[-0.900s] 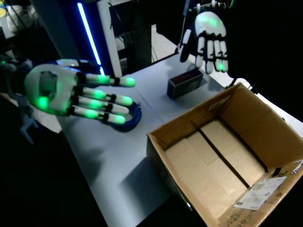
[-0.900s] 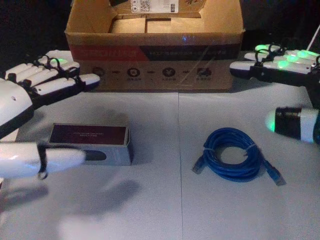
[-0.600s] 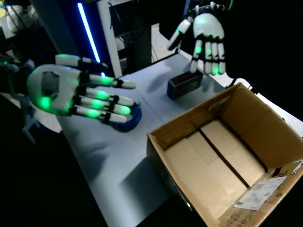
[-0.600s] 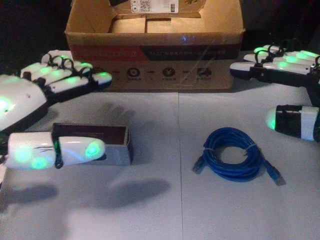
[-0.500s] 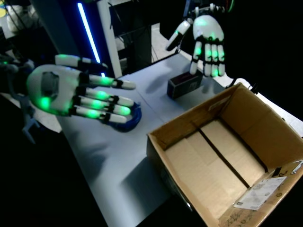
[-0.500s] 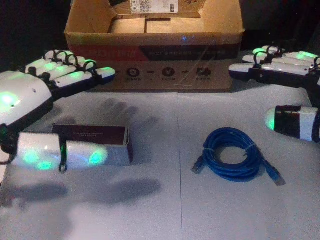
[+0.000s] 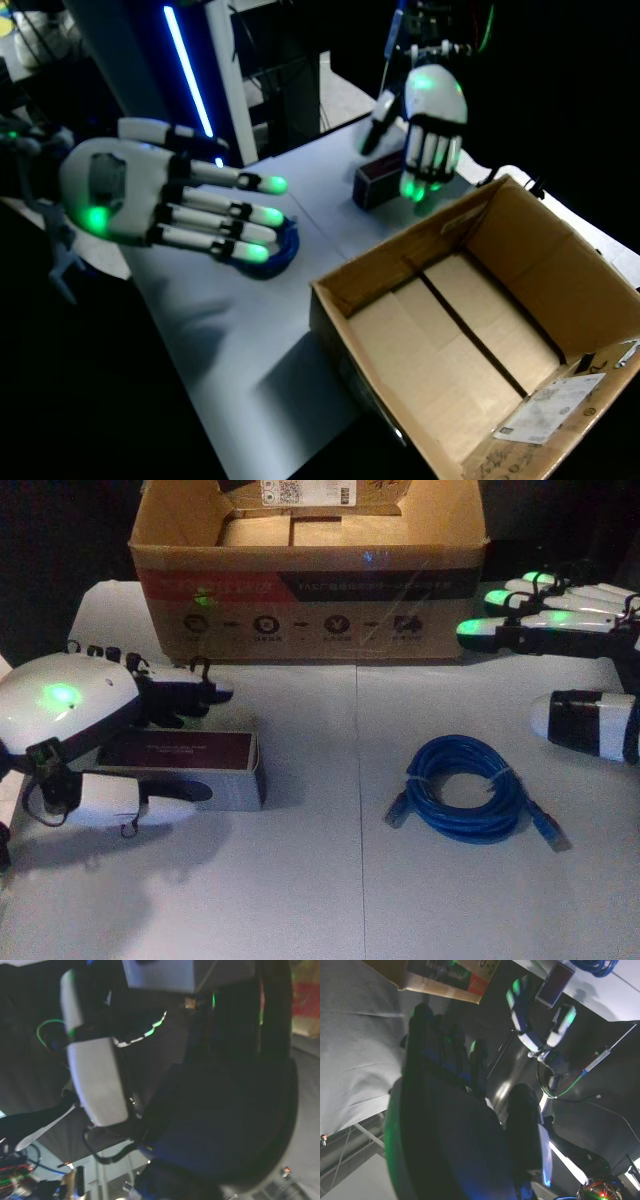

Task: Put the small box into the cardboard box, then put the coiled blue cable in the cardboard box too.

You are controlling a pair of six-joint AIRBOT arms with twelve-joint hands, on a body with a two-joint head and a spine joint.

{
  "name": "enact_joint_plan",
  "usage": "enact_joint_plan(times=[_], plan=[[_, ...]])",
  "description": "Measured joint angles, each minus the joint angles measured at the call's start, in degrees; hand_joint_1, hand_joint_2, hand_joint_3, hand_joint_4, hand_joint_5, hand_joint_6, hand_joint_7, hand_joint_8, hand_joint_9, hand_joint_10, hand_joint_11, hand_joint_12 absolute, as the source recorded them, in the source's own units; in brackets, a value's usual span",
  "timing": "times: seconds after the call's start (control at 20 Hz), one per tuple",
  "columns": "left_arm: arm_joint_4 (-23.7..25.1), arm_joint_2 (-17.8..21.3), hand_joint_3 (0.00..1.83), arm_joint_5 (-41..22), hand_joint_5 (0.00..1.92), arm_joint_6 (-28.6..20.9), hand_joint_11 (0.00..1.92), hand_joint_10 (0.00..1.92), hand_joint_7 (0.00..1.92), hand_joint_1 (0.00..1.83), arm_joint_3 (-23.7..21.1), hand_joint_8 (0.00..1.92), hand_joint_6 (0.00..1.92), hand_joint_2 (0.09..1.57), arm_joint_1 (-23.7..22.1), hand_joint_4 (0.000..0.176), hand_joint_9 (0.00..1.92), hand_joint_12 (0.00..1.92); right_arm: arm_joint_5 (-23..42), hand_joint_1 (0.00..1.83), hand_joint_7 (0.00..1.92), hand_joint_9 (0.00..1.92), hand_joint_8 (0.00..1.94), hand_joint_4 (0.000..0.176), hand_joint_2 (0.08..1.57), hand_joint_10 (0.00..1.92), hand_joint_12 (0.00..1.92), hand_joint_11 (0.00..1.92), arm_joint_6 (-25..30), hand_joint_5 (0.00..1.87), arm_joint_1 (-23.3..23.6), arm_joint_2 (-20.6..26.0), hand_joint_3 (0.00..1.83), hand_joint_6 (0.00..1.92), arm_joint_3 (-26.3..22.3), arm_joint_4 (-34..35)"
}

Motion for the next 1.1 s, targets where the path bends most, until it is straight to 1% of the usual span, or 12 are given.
enact_joint_plan(times=[0.05,0.15,0.25,0.5,0.55,0.65,0.7,0.75,0.8,0.9,1.0,1.1], plan=[[0.1,0.0,0.0,0.0,0.92,0.0,0.59,0.87,0.83,1.21,0.0,1.38,0.92,1.18,-0.1,0.0,0.75,1.41,0.1,0.0,0.16,0.07,0.0,0.137,1.41,0.0,0.0,0.0,0.1,0.22,0.0,0.0,0.0,0.01,0.0,0.0],[0.2,0.0,0.0,-0.1,0.99,-0.2,0.7,1.06,0.9,1.24,0.0,1.31,0.77,1.14,-0.1,0.0,0.82,1.43,0.0,0.0,0.17,0.08,0.01,0.122,1.4,0.01,0.0,0.0,0.2,0.24,0.0,0.0,0.0,0.02,0.0,0.0],[1.4,1.6,0.0,-1.6,1.01,-1.1,0.76,0.97,0.89,1.23,-0.8,1.29,0.78,1.14,-0.3,0.0,0.9,1.32,0.1,0.0,0.16,0.09,0.0,0.151,1.41,0.01,0.0,0.0,0.2,0.22,0.0,-0.1,0.0,0.0,0.0,0.0],[6.5,8.0,0.0,-8.9,1.08,-4.4,0.84,0.96,0.92,1.24,-2.0,1.25,0.66,1.12,-4.8,0.0,0.97,1.5,0.1,0.0,0.16,0.09,0.0,0.146,1.43,0.0,0.0,0.0,0.2,0.22,0.0,-0.1,0.01,0.0,0.0,0.0],[7.9,8.8,0.0,-10.1,1.03,-4.4,0.81,1.22,0.85,1.34,-2.0,1.17,0.69,1.12,-6.3,0.0,0.94,1.44,0.0,0.0,0.16,0.1,0.0,0.138,1.42,0.01,0.0,0.01,0.2,0.22,0.0,-0.1,0.0,0.0,0.0,0.0],[10.8,9.6,0.0,-11.2,1.0,-4.6,0.69,1.24,0.88,1.37,-1.3,1.08,0.84,1.12,-10.9,0.0,0.92,1.4,0.1,0.0,0.15,0.1,0.0,0.133,1.43,0.0,0.01,0.01,0.2,0.21,0.0,-0.2,0.0,0.0,0.0,0.0],[11.2,9.6,0.01,-11.2,0.94,-4.6,0.67,0.95,0.91,1.23,-0.9,1.13,0.98,1.14,-12.7,0.0,0.86,1.4,0.0,0.0,0.17,0.11,0.01,0.129,1.43,0.01,0.02,0.03,0.2,0.22,0.0,-0.2,0.0,0.0,0.0,0.0],[11.6,9.6,0.0,-11.3,0.99,-4.6,0.65,1.29,0.83,1.35,0.1,1.04,1.04,1.15,-15.2,0.0,0.81,1.41,0.1,0.0,0.18,0.12,0.01,0.121,1.43,0.01,0.03,0.05,0.2,0.23,0.0,-0.4,0.0,0.01,0.3,-0.1],[11.6,9.6,0.0,-11.3,1.07,-4.7,0.66,0.92,0.94,1.26,0.9,1.06,0.83,1.1,-17.3,0.0,0.84,1.38,0.1,0.0,0.18,0.13,0.01,0.112,1.43,0.01,0.03,0.05,0.2,0.25,0.0,-0.6,0.0,0.01,0.5,0.1],[11.4,9.3,0.0,-11.1,1.07,-4.7,0.66,1.16,0.95,1.37,3.2,1.16,0.76,1.11,-21.8,0.0,0.84,1.39,0.0,0.0,0.17,0.11,0.0,0.121,1.43,0.0,0.02,0.02,0.2,0.24,0.0,-0.8,0.0,0.01,0.7,0.2],[11.8,6.9,0.0,-9.0,1.13,-4.6,0.66,1.04,1.02,1.35,6.5,1.01,0.73,1.08,-28.1,0.0,0.89,1.38,0.0,0.0,0.16,0.09,0.0,0.119,1.43,0.0,0.01,0.0,0.2,0.24,0.0,-0.9,0.0,0.0,0.7,0.0],[13.6,3.1,0.0,-4.2,1.06,-4.5,0.66,1.15,0.96,1.37,10.3,1.13,0.8,1.11,-35.1,0.0,0.85,1.39,0.1,0.0,0.17,0.1,0.0,0.122,1.43,0.0,0.02,0.02,0.2,0.24,0.0,-1.2,0.0,0.0,0.9,0.0]])
